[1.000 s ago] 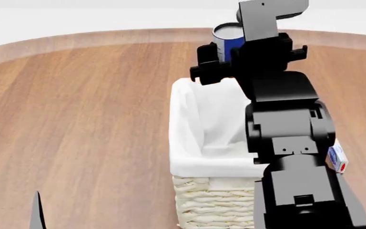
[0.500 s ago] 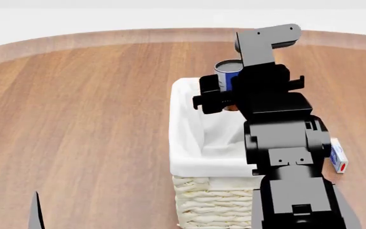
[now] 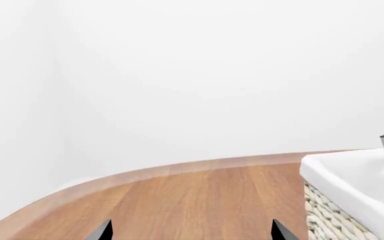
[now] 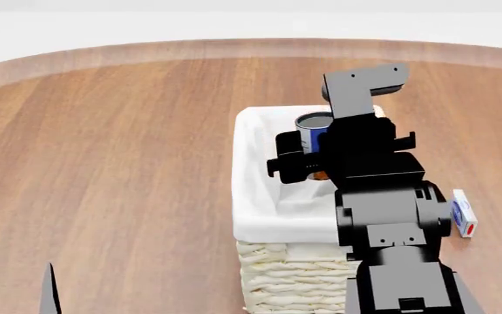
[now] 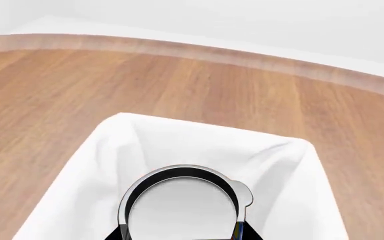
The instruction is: Pick up the alphabet soup and put it in the basket.
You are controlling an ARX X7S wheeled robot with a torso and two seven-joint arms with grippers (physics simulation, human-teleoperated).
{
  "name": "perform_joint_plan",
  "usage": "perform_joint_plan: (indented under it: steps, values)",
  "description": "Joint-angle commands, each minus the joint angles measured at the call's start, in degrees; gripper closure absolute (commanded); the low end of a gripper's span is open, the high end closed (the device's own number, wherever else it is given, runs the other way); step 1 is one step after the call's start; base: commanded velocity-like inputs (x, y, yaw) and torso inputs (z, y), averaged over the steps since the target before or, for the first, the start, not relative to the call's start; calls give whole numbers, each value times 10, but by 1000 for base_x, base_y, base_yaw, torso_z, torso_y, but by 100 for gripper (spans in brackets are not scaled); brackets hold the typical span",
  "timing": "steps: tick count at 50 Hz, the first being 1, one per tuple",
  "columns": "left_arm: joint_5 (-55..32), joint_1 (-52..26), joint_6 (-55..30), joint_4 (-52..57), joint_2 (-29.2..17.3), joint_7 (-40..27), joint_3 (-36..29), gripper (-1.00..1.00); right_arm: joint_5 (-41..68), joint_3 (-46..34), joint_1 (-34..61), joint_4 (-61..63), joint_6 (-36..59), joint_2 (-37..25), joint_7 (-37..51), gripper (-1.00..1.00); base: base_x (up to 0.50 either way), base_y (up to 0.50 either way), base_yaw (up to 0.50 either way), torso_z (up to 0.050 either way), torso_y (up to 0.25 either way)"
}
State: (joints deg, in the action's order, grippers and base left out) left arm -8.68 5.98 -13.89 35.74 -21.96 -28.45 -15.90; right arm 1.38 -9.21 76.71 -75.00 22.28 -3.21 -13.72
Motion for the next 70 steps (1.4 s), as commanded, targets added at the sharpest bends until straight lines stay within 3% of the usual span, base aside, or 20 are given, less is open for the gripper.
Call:
perform_joint_plan:
  steps: [1,28,29,46,49,54,63,65,67,70]
  values:
    - [-1,1,0,1,-2,-2,-1,-100,-13,-3,-4,0,-5,1,-12,100,0,0,0,0,0]
    - [-2,-1,-1,1,-4,-5,-5,-100,-12,-1,-22,0,1,-2,-13,100,0,0,0,0,1]
    - [-2,-1,-1,0,-4,-5,-5,-100,-13,-1,-22,0,2,-2,-14,-100,0,0,0,0,0]
    - [-4,-3,0,0,-6,-7,-6,-100,-11,3,-21,0,-7,-2,-18,-100,0,0,0,0,0]
    - [-3,-3,1,-3,-6,-7,-7,-100,-1,24,-19,0,-45,-4,1,-100,0,0,0,0,0]
    - [-4,-2,1,-2,-7,-9,-7,-100,31,95,-15,0,-214,-4,7,-100,0,0,0,0,0]
    - [-2,-4,-1,-2,-7,-10,-10,-100,29,131,-3,1,-275,-10,2,-100,0,0,0,0,0]
    - [-2,-5,-2,-1,-7,-10,-11,-100,30,130,-10,33,-261,-12,-1,-100,0,0,0,0,0]
    - [-1,-6,-2,-2,-7,-10,-13,-100,33,126,-73,205,-157,-11,6,-100,0,0,0,0,0]
    - [-2,-6,-1,-2,-8,-10,-12,-100,33,120,-125,357,-73,-12,14,-100,0,0,0,0,0]
